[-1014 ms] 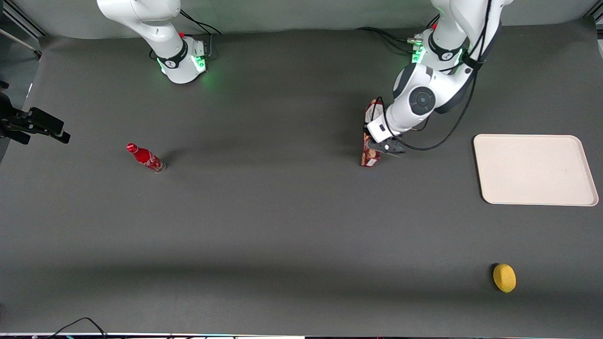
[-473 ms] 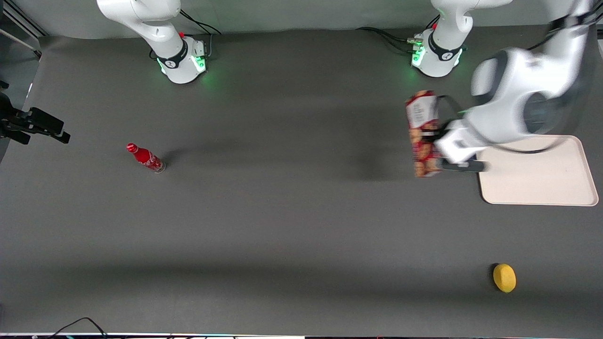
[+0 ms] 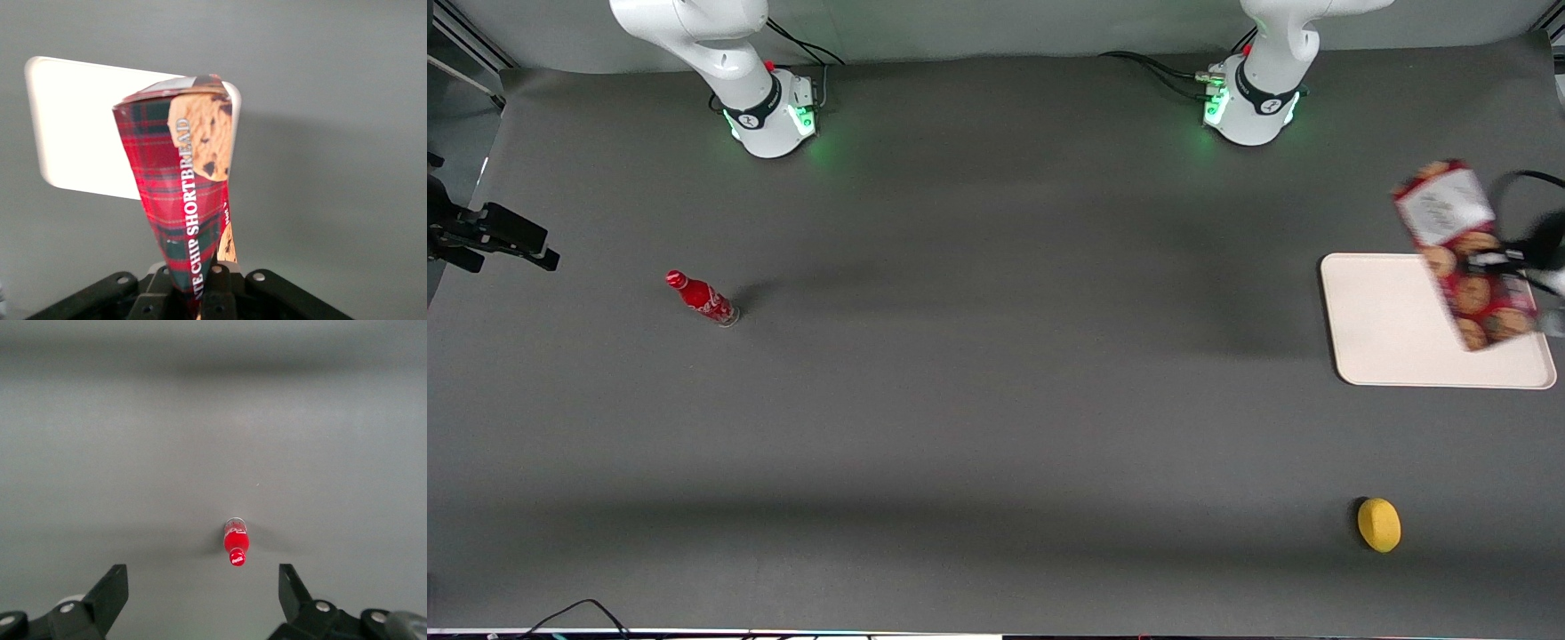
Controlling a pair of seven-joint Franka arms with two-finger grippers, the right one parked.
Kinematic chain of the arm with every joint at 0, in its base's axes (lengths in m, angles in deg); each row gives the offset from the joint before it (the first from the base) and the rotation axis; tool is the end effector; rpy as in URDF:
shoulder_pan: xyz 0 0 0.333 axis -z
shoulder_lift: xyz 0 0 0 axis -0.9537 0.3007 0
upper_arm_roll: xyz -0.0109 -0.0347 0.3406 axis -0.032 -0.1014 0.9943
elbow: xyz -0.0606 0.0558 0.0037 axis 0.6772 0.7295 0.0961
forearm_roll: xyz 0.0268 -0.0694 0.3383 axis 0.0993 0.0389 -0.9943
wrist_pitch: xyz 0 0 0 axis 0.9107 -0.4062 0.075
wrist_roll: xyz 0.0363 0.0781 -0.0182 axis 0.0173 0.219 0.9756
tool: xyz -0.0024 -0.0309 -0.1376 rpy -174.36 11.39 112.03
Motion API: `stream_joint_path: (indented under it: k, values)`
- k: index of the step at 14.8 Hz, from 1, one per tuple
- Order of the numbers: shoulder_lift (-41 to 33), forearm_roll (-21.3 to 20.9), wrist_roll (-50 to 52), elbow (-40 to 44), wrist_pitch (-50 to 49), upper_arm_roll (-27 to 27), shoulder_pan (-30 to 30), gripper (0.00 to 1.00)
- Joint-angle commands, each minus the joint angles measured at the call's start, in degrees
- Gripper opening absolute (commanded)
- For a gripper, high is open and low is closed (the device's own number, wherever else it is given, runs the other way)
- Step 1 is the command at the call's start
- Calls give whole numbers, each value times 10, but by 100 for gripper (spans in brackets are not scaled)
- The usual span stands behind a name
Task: Place red cookie box on tray
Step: 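Carry the hanging cookie box with the left gripper over the white tray, then lower the cookie box onto the tray's edge and open the left gripper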
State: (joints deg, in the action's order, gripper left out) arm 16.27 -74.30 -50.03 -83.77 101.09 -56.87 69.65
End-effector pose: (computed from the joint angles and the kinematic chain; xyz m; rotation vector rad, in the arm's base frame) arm 0.5268 0.1029 0.5260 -3.0594 -0.1763 0.3986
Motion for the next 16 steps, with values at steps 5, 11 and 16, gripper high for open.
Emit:
stream_joint_path:
  k: [5,11,16]
  values:
    - [227,9,-278,37,163,214,-8,0]
    - [314,104,-423,-11,334,238,-49,0]
    - [314,141,-441,-27,350,241,-54,100]
